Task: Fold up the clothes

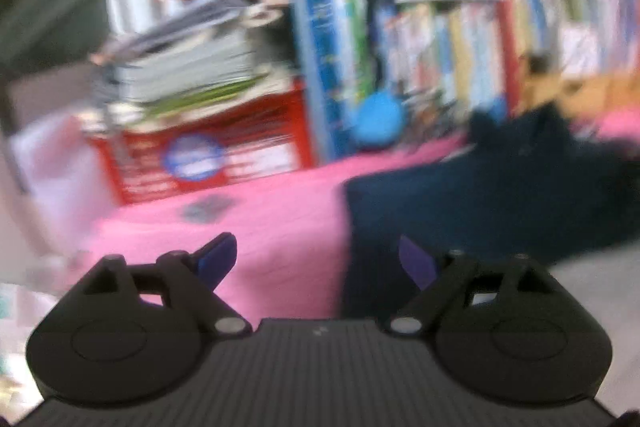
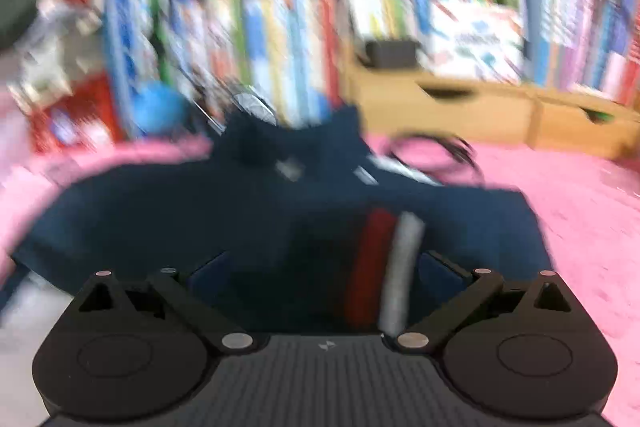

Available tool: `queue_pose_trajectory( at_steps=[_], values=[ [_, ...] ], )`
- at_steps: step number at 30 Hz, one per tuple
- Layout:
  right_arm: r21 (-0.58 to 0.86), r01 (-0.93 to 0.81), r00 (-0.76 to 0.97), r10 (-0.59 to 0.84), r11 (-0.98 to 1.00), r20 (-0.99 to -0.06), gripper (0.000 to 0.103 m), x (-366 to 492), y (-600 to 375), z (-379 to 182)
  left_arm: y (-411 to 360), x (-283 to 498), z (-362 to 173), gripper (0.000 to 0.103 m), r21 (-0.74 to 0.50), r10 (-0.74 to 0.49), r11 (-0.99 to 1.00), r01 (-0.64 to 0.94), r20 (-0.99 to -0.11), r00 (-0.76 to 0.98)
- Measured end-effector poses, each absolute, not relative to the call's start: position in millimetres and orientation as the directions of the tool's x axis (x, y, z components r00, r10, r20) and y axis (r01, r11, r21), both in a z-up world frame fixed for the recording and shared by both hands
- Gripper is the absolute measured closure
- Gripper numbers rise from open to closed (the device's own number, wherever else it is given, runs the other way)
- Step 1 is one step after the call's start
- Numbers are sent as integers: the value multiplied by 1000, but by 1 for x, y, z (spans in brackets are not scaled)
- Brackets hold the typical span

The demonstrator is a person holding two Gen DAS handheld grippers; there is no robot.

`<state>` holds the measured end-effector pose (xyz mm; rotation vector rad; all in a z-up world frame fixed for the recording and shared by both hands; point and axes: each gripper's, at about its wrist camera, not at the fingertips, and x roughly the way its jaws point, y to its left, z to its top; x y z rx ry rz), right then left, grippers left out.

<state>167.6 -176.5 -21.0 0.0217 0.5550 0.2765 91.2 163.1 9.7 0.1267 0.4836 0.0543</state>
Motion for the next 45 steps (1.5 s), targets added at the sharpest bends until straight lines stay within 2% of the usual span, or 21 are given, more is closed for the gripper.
queue_pose_trajectory(
  at_steps=[5, 8, 11, 13, 16, 18, 19, 20, 21, 22, 23, 25, 28, 32, 34, 36, 37, 38, 39, 41, 45],
  values=[
    [137, -317, 775, 340, 938, -533, 3, 175, -142, -19, 157, 154, 0, 14, 72, 56, 997, -18, -561, 826],
    [110, -452, 736, 440, 885, -514, 3, 158, -110, -17, 190, 194, -4, 14, -111, -48, 993, -33, -656, 754],
    [-48, -615, 703, 520, 787, -485, 3, 131, -52, -16, 217, 237, -16, 13, -274, -166, 959, -77, -759, 630],
    [-102, -682, 675, 569, 724, -469, 7, 119, -15, -16, 224, 255, -26, 13, -320, -221, 945, -76, -788, 574],
    [-102, -747, 619, 629, 657, -470, 9, 116, 32, -17, 220, 265, -32, 15, -286, -226, 958, -12, -780, 583],
    [-70, -775, 576, 657, 628, -485, 9, 121, 59, -18, 220, 268, -32, 29, -272, -240, 962, 36, -773, 588],
    [-58, -785, 558, 663, 616, -499, 9, 124, 69, -20, 220, 270, -31, 50, -265, -248, 962, 60, -769, 589],
    [-50, -791, 543, 661, 610, -518, 10, 126, 76, -26, 223, 271, -31, 66, -285, -267, 956, 66, -761, 591],
    [-42, -796, 527, 658, 603, -538, 20, 128, 82, -31, 227, 271, -32, 70, -314, -289, 947, 64, -751, 593],
    [-34, -802, 511, 655, 597, -556, 32, 130, 89, -37, 229, 272, -32, 85, -324, -296, 944, 64, -743, 600],
    [-25, -807, 495, 651, 590, -575, 56, 133, 96, -42, 231, 273, -32, 90, -327, -297, 943, 66, -736, 608],
    [-17, -818, 468, 647, 575, -602, 57, 134, 106, -51, 235, 275, -32, 93, -331, -299, 941, 68, -721, 625],
    [-28, -851, 433, 671, 524, -602, 57, 128, 108, -51, 239, 279, -33, 94, -323, -280, 945, 57, -705, 652],
    [-35, -875, 403, 686, 483, -605, 55, 126, 108, -49, 226, 282, -29, 91, -191, -149, 981, 14, -715, 683],
    [8, -883, 369, 706, 469, -605, 50, 128, 100, -45, 211, 267, -18, 91, -40, -50, 999, 30, -671, 740],
    [64, -881, 347, 731, 469, -588, 44, 129, 84, -36, 197, 241, -5, 85, 96, 43, 995, 17, -588, 808],
    [74, -872, 362, 738, 484, -569, 41, 129, 74, -31, 191, 228, 0, 79, 122, 48, 992, 25, -563, 825],
    [75, -858, 390, 741, 507, -547, 34, 129, 61, -26, 185, 216, 5, 79, 136, 42, 990, 38, -546, 837],
    [58, -833, 439, 722, 550, -534, 30, 131, 47, -22, 180, 205, 9, 78, 150, 36, 987, 51, -528, 848],
    [-19, -744, 579, 629, 668, -518, 28, 139, 18, -19, 164, 189, 9, 78, 158, 16, 984, 81, -536, 844],
    [-174, -501, 782, 357, 848, -510, 28, 163, -45, -26, 154, 176, -18, 78, 132, -13, 984, 119, -611, 792]
  ],
)
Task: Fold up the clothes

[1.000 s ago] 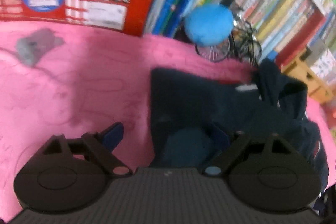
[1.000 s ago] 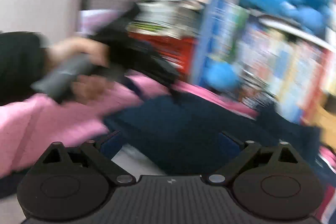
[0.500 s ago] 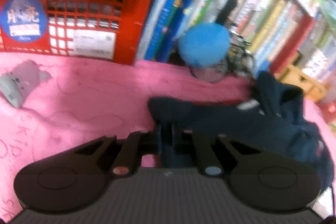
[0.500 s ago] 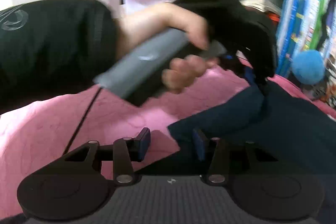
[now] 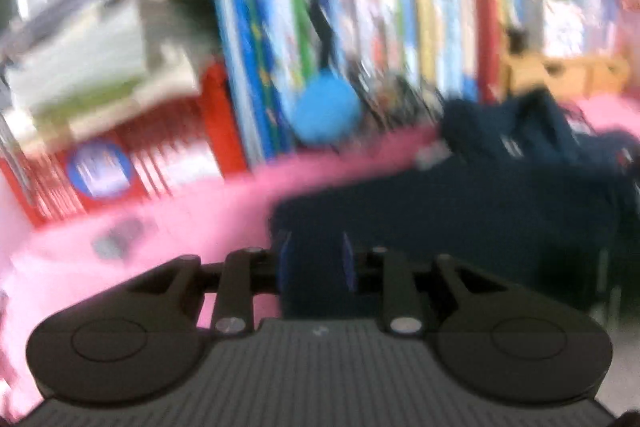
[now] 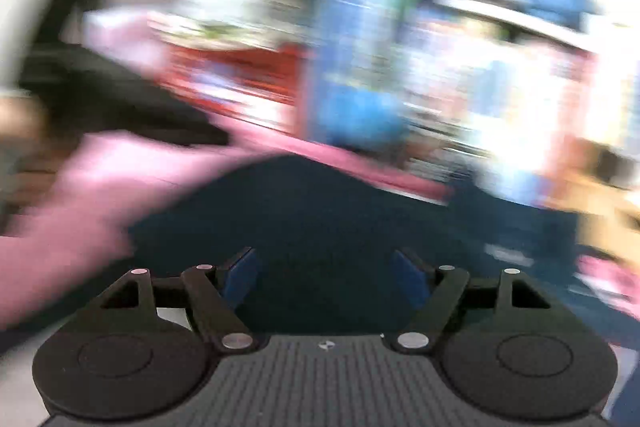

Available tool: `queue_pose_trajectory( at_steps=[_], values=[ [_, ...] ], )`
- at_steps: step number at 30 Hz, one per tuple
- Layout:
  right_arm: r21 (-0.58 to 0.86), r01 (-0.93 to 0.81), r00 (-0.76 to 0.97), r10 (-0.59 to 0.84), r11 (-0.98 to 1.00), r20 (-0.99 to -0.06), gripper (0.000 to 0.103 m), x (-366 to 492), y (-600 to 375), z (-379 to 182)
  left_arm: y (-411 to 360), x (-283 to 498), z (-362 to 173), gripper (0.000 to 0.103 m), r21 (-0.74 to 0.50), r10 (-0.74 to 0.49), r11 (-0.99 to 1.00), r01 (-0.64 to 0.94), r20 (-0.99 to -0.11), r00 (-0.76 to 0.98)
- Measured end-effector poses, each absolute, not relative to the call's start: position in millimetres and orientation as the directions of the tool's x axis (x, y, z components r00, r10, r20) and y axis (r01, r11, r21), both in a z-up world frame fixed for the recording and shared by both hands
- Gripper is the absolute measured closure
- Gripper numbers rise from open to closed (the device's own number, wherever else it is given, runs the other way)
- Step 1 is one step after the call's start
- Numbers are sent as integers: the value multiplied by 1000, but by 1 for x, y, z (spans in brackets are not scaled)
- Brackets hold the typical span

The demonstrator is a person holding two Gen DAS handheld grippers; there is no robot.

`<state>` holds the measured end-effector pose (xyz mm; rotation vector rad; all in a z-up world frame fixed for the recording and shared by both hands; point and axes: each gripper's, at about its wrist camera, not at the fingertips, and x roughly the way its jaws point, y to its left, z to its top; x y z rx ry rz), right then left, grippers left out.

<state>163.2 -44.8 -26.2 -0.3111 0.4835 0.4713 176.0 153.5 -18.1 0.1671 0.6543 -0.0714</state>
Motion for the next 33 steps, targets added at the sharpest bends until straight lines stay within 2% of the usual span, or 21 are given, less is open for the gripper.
queue_pose_trajectory(
  at_steps=[3, 5, 7, 9, 11, 14, 18, 23, 25, 28, 30, 33],
  values=[
    [-142, -402, 784, 259, 905, -564, 28, 179, -109, -41, 161, 167, -44, 76, 132, 12, 987, 89, -622, 783],
    [-79, -393, 764, 278, 916, -583, 28, 181, -149, -51, 157, 161, -50, 67, 189, 53, 979, 75, -592, 804],
    [-30, -387, 750, 296, 922, -591, 25, 181, -174, -55, 148, 159, -51, 64, 264, 112, 963, 52, -569, 815],
    [-51, -382, 757, 280, 923, -591, 22, 183, -172, -55, 136, 159, -48, 65, 343, 173, 938, 38, -564, 808],
    [-103, -379, 768, 250, 920, -589, 22, 183, -156, -51, 130, 149, -37, 65, 367, 204, 930, 11, -542, 815],
    [-171, -382, 789, 224, 908, -573, 20, 162, -154, -40, 124, 113, -12, 59, 270, 94, 961, 64, -532, 841],
    [-128, -420, 778, 284, 898, -560, 11, 124, -169, -25, 104, 62, -6, 56, 194, -2, 972, 130, -552, 834],
    [-49, -441, 739, 332, 896, -586, 0, 62, -197, -26, 78, 18, -28, 55, 49, -101, 984, 173, -648, 755],
    [-11, -437, 718, 342, 899, -606, 0, 41, -203, -33, 73, 11, -42, 52, 34, -86, 988, 151, -688, 720],
    [8, -420, 691, 326, 907, -645, 0, 19, -204, -49, 67, -8, -45, 49, 62, -24, 994, 86, -659, 752],
    [22, -366, 710, 294, 930, -640, 0, 2, -205, -49, 63, -20, -40, 49, 67, 0, 996, 60, -670, 742],
    [88, -285, 714, 273, 954, -645, 0, -20, -208, -41, 59, -43, -38, 43, 56, 15, 998, 31, -681, 732]
  ],
)
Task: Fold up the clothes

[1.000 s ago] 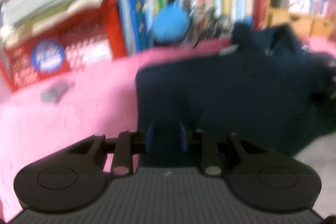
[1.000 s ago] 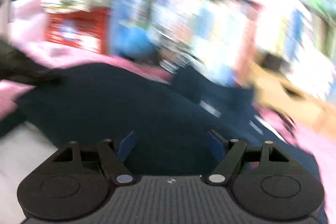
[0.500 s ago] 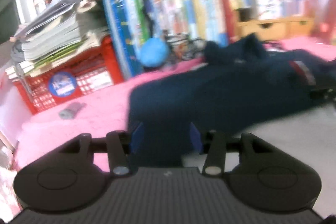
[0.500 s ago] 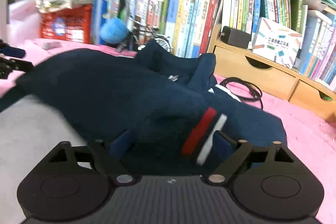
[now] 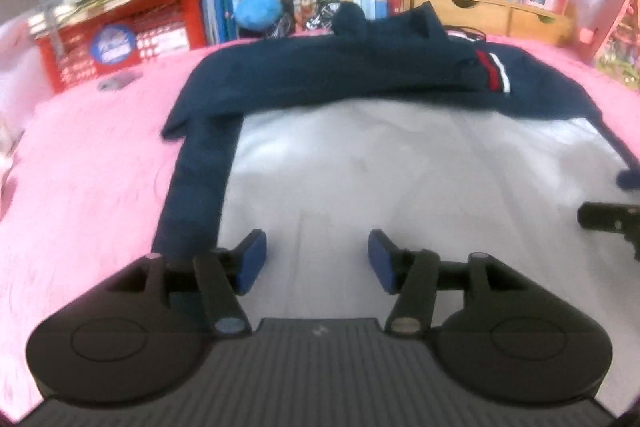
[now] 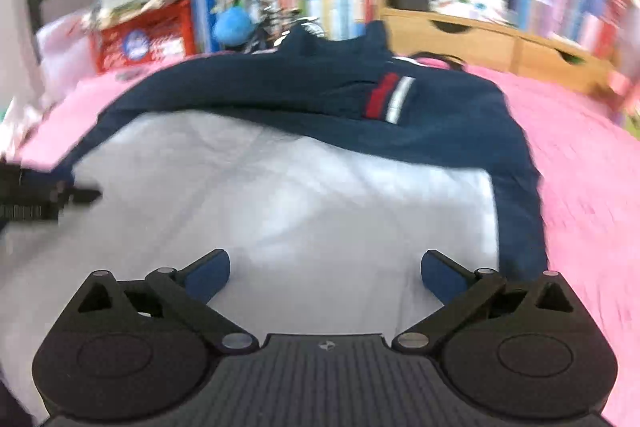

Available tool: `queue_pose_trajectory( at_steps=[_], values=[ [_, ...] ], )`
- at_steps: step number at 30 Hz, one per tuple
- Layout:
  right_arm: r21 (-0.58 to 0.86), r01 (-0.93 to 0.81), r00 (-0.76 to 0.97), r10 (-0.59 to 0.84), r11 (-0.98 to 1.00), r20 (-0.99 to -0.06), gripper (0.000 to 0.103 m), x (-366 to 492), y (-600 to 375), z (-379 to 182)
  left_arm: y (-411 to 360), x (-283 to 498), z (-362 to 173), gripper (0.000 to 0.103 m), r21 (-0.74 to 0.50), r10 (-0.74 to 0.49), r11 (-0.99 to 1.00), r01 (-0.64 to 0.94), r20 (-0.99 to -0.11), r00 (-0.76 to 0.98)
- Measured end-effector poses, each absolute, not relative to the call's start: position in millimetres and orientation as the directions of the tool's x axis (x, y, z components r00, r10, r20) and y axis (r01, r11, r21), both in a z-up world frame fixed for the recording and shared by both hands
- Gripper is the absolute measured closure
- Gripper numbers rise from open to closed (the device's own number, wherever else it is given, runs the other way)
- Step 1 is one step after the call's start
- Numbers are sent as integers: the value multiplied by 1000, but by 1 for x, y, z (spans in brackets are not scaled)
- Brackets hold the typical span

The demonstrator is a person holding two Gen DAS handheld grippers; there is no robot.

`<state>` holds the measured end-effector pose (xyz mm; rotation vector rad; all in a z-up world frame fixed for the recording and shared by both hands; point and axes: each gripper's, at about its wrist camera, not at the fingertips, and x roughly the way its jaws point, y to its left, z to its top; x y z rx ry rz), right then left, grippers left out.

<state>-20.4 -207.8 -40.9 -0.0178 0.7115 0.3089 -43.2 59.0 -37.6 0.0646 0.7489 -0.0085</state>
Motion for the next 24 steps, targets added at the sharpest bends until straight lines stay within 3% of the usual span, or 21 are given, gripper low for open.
queue_pose_trajectory(
  at_steps=[5, 12, 15, 19, 24],
  values=[
    [114, -220, 701, 238, 969, -672, 0, -62, -200, -42, 45, -82, -37, 43, 104, 58, 994, 19, -679, 731],
    [17, -194, 729, 156, 981, -666, 0, -137, -187, -30, 41, -163, -18, 43, 75, 21, 996, 41, -679, 734],
    [-3, -222, 748, 169, 975, -642, 0, -179, -190, -18, 45, -194, -1, 32, 79, -13, 993, 84, -644, 765],
    [-79, -238, 766, 138, 968, -627, 0, -213, -196, -12, 43, -193, -7, 31, 65, -37, 992, 108, -667, 744],
    [-70, -247, 706, 130, 967, -696, 0, -215, -196, -34, 41, -183, -22, 31, 40, -42, 994, 102, -722, 691]
  ],
)
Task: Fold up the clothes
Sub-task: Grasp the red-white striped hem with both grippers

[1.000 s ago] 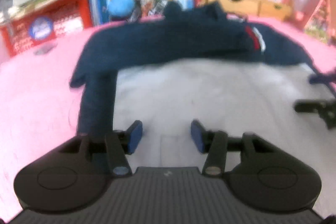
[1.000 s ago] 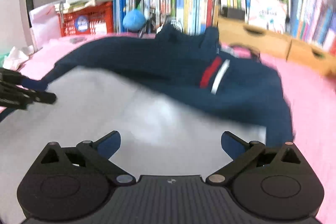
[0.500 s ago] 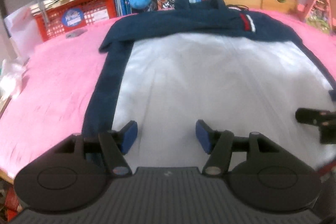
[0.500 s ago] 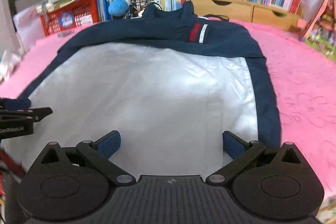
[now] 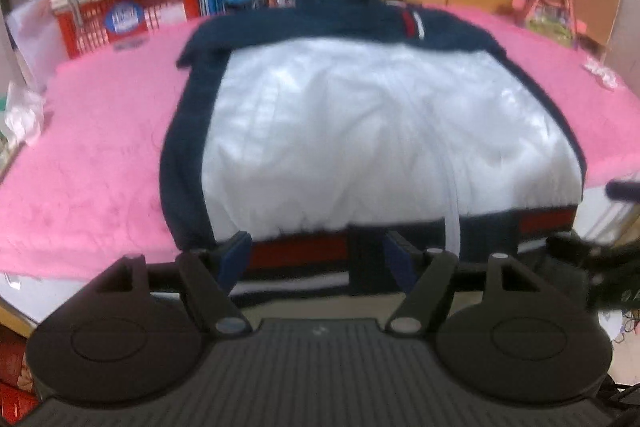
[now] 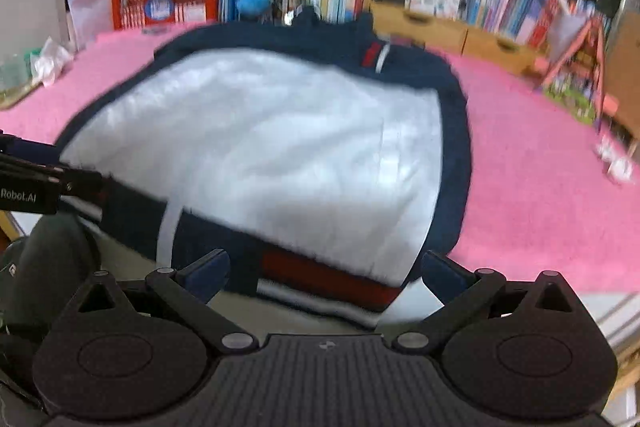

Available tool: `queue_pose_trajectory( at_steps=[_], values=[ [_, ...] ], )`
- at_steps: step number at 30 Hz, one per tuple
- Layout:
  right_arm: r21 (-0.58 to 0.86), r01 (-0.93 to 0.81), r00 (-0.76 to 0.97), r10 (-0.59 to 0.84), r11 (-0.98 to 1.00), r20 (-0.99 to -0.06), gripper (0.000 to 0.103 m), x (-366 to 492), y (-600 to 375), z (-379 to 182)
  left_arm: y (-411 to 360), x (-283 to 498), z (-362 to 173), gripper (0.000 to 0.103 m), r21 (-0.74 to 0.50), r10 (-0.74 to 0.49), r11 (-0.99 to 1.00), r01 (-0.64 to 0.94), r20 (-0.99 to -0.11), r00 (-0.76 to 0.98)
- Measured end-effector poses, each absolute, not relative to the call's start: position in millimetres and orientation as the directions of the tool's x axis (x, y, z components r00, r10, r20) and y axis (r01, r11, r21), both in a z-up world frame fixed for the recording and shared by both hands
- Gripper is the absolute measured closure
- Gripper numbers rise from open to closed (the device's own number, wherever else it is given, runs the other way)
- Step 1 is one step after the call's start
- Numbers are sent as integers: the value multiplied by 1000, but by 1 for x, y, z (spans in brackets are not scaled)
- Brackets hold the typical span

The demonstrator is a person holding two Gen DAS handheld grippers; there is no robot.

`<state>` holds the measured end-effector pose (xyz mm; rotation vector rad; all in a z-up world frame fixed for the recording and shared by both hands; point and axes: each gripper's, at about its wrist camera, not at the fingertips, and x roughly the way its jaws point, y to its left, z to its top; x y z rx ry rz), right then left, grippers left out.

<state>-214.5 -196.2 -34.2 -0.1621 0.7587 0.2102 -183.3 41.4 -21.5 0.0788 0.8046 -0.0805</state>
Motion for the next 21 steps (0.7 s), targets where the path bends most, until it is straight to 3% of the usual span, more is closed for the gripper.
queue_pose_trajectory(
  at_steps=[5, 21],
  values=[
    [-72, -282, 651, 136, 957, -747, 0, -211, -182, -53, 41, -188, -24, 25, 57, -28, 994, 97, -711, 703],
    [-84, -297, 669, 145, 951, -729, 0, -216, -181, -50, 33, -192, -32, 18, 100, -12, 987, 125, -734, 679]
  ],
)
